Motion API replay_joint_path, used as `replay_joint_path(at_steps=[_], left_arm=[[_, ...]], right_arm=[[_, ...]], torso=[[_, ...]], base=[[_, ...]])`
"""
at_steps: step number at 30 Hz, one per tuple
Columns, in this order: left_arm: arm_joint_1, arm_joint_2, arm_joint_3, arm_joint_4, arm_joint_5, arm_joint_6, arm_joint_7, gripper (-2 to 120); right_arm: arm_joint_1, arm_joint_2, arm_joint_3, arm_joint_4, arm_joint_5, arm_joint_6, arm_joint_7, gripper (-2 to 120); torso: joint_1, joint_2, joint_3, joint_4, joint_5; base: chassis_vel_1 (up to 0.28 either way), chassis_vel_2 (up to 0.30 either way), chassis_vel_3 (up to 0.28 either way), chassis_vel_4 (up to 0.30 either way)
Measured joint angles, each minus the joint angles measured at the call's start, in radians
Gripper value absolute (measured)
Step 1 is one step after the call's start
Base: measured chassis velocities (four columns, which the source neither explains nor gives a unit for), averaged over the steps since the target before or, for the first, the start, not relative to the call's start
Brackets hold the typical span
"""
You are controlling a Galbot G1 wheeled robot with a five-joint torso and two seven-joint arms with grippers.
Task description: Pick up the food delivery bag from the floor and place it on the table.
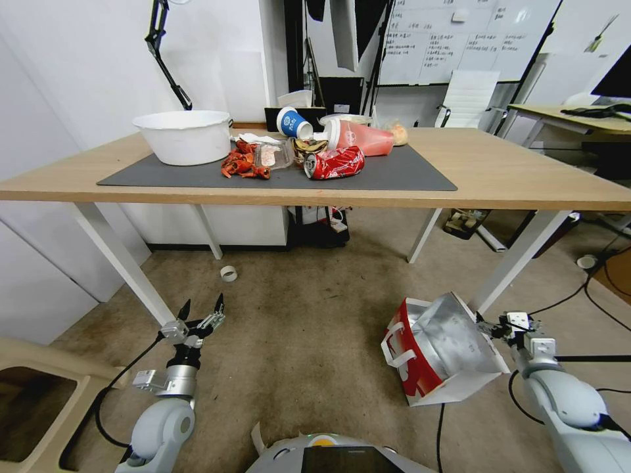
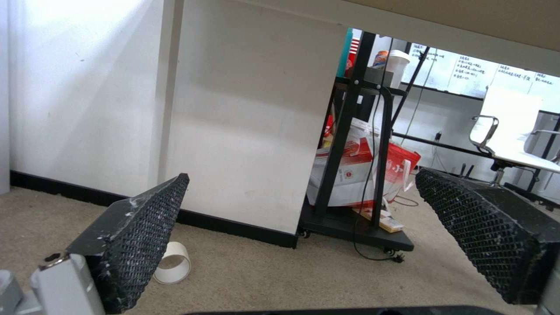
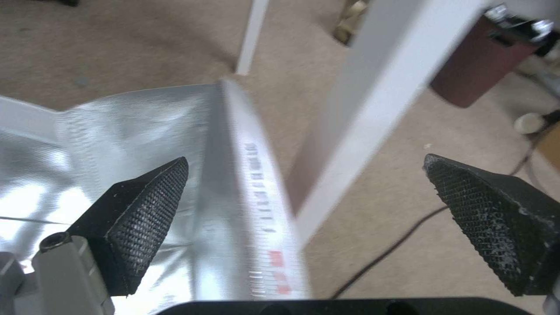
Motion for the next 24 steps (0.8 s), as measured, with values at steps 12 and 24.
replay_joint_path(at_steps=[12,24], left_arm=[[0.029,-0.021,-0.007,-0.037,0.017,-0.003,-0.022,100],[0.03,-0.048,-0.003,-0.035,0.034,-0.004,-0.024,100]], right_arm=[[0.092,-0.057,-0.081,-0.069,0.007,-0.049,-0.004,100],[0.179,-0.085,-0.158,-0.144,0.054,-0.1,-0.002,88]], torso=[[0.0,0.0,0.0,-0.0001,0.0],[0.0,0.0,0.0,-0.0001,0.0]], base=[[0.0,0.0,0.0,0.0],[0.0,0.0,0.0,0.0]])
